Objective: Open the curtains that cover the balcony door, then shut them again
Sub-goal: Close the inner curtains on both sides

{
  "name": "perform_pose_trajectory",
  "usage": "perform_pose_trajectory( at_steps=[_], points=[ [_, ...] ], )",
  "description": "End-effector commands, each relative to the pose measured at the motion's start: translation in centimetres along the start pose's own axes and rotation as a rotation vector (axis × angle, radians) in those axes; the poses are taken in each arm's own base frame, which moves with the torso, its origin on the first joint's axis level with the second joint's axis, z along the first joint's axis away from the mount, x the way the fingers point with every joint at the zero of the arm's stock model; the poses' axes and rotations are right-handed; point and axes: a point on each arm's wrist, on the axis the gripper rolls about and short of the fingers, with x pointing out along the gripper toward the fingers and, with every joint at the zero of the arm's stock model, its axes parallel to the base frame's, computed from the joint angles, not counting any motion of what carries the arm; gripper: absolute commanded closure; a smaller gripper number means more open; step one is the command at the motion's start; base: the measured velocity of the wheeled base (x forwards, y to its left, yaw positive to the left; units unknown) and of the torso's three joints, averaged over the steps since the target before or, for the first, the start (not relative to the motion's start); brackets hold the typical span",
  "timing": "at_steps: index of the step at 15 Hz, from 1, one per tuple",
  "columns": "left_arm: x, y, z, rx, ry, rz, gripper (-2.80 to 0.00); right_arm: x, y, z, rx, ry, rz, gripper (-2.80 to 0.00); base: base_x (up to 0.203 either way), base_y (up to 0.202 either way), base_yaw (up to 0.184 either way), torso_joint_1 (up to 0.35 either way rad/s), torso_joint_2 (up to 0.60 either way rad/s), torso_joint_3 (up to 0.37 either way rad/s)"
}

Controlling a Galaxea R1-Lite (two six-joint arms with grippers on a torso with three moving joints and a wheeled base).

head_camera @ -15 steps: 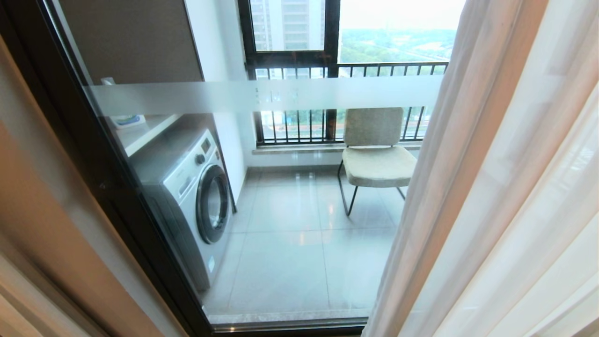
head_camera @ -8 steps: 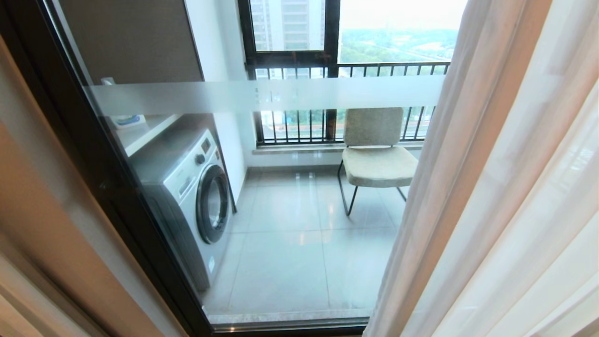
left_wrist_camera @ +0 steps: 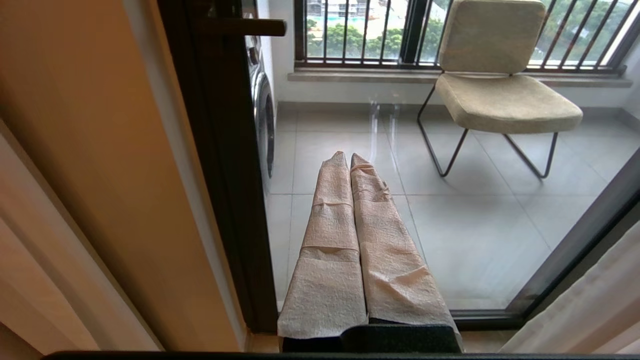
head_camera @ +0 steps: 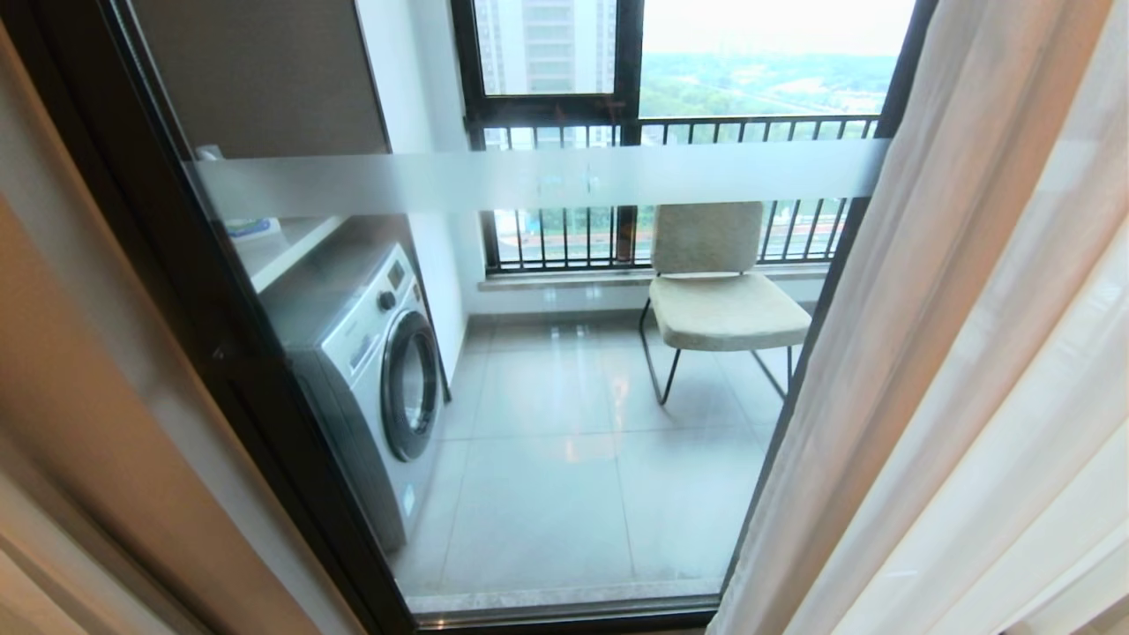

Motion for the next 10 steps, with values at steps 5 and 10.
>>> perform_pose_trajectory(
  at_steps=[5,10],
  points=[
    [0.00,0.00,0.00,-0.001,-0.001,0.001,0.00,0.00,0.00,0.01,-0.001,-0.001,0.000,0.00,0.000,0.188,0.000,0.002,0.00,0.000],
    [0.00,0.00,0.00,-0.001,-0.001,0.001,0.00,0.00,0.00,0.01,-0.001,-0.001,0.000,0.00,0.000,0.190,0.000,0.003,0.00,0.002]
  ],
)
